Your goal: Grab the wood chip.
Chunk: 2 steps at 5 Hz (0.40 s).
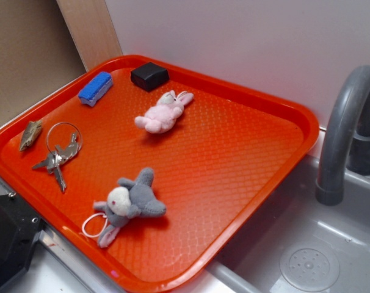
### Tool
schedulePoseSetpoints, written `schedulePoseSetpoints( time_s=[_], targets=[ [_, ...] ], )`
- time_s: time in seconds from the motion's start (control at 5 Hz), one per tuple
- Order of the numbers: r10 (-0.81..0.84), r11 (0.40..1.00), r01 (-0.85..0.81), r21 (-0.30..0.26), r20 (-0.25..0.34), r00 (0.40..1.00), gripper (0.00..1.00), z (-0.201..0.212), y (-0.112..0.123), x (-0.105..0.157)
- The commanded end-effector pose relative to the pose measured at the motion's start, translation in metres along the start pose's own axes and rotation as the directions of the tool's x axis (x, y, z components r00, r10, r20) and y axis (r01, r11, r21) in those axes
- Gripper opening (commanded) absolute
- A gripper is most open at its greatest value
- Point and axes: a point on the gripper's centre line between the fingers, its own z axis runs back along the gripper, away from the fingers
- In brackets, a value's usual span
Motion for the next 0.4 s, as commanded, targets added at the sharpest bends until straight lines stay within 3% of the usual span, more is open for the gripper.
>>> schedulePoseSetpoints(
  time_s=[0.0, 0.2],
  targets=[
    [0.000, 1.000, 0.000, 0.000, 0.000, 1.000, 1.00, 0.000, 0.000, 0.000],
    [0.128, 0.991, -0.131, 0.026, 0.092, 0.987, 1.00, -0.013, 0.016, 0.015]
  ],
)
